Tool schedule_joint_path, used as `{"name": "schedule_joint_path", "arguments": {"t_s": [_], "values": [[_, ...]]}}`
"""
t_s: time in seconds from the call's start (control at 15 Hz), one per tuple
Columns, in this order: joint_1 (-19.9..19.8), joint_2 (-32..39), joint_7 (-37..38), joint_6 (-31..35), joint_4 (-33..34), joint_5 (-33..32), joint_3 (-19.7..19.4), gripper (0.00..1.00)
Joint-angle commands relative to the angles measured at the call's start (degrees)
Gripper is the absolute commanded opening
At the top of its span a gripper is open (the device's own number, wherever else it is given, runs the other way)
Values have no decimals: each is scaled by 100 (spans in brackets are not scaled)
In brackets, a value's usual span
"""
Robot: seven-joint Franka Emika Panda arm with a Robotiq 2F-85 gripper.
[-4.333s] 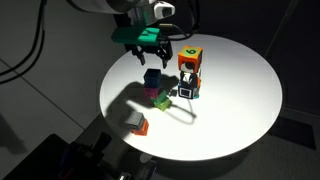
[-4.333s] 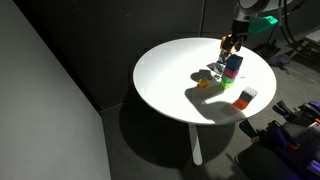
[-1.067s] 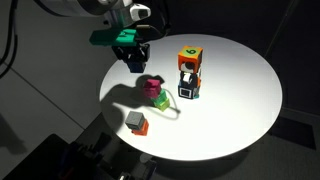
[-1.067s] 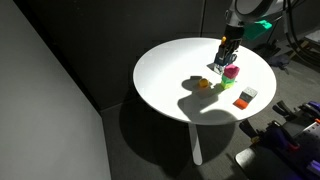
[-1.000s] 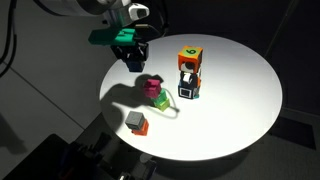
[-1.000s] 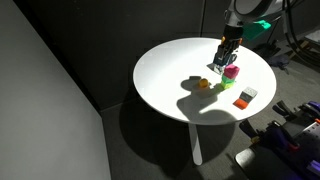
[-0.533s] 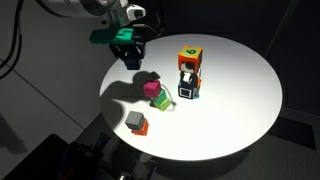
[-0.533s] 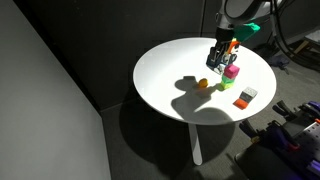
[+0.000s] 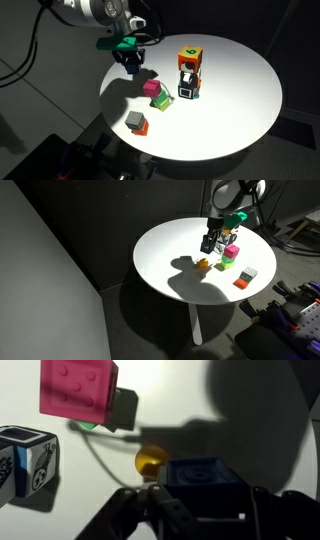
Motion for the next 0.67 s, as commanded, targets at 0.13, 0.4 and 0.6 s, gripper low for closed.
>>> {"name": "schedule_joint_path", "arguments": {"t_s": [0.13, 0.4, 0.6], "values": [[178, 489, 306, -218, 519, -296, -104, 32], [303, 714, 541, -49, 634, -497, -174, 32], [282, 869, 485, 72, 701, -386, -95, 32]]}}
